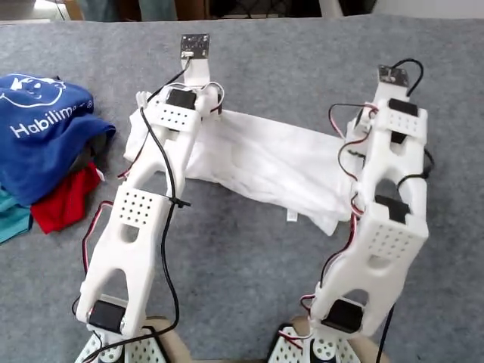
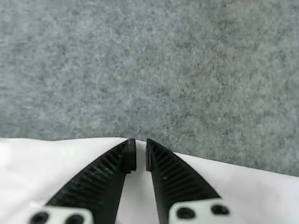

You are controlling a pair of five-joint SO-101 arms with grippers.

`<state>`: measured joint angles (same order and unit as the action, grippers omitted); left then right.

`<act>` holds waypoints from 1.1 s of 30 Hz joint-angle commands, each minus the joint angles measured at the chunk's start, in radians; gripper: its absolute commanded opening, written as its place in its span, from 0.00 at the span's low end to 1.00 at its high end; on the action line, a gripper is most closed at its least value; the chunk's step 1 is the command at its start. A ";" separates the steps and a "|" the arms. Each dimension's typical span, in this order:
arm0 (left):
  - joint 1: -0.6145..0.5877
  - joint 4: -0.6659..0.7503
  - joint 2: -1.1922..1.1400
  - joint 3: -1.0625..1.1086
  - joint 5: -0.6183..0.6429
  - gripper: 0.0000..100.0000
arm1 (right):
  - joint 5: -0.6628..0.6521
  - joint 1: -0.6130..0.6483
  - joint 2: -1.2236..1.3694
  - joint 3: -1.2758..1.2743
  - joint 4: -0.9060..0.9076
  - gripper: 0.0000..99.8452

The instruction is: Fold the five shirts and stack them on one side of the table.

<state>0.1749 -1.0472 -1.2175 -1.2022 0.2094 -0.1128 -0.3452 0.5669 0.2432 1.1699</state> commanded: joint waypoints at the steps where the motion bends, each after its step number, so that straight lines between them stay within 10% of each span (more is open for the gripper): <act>1: 0.016 -0.011 0.021 -0.064 0.008 0.08 | 0.002 -0.018 -0.137 0.001 0.068 0.06; 10: 0.010 -0.439 0.041 -0.470 -0.015 0.07 | 0.023 0.015 -0.205 -0.076 0.252 0.34; 17: -0.013 -0.707 0.095 -0.464 -0.146 0.03 | 0.087 0.054 -0.205 -0.251 0.075 0.30; 33: -0.185 -0.718 0.097 -0.460 -0.160 0.03 | 0.129 0.041 -0.197 -0.398 -0.112 0.19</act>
<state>-0.0092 -1.7576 -1.1914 -1.6210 0.0591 0.0146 -0.2808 0.3966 -0.1496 1.0810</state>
